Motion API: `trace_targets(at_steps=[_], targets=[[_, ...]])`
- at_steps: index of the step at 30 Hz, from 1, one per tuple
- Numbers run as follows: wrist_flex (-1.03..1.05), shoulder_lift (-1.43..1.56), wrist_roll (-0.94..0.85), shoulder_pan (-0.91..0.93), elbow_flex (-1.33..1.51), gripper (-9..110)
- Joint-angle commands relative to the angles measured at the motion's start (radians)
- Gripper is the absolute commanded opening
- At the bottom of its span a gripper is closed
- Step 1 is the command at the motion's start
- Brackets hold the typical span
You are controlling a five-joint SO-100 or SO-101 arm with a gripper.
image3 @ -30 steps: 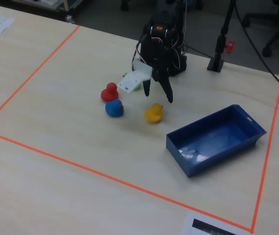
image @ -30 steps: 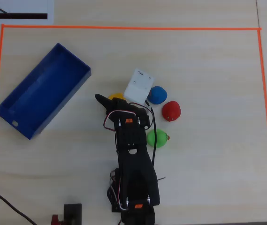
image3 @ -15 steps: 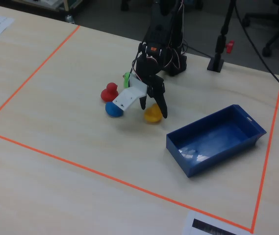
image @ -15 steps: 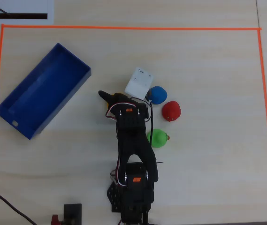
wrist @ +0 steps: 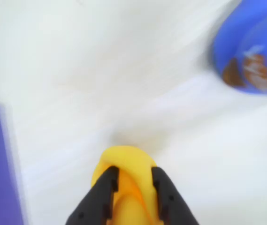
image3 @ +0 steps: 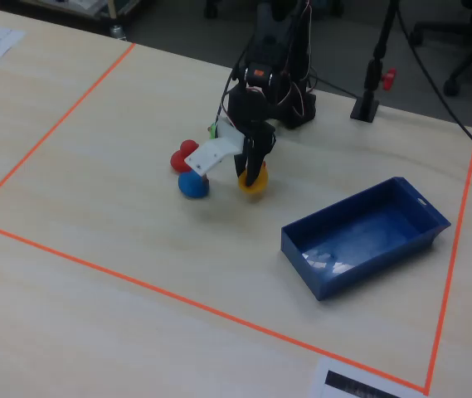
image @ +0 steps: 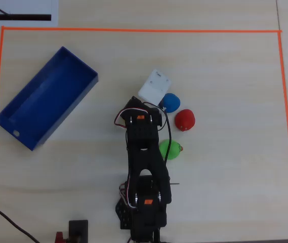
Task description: Grasp yellow duck and put it into box.
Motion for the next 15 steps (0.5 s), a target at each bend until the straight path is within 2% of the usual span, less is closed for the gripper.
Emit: trace_targets(at_steps=[1,4,7,15], targets=[[0.259,0.137,0.118,-0.184,-0.195,0],[0.41,0.109,0.227,-0.373,-0.345,0],[0.449,0.023,0.313,-0.494,-0.44,0],[0.399,-0.241,0.414,-0.609,-0.644,0]])
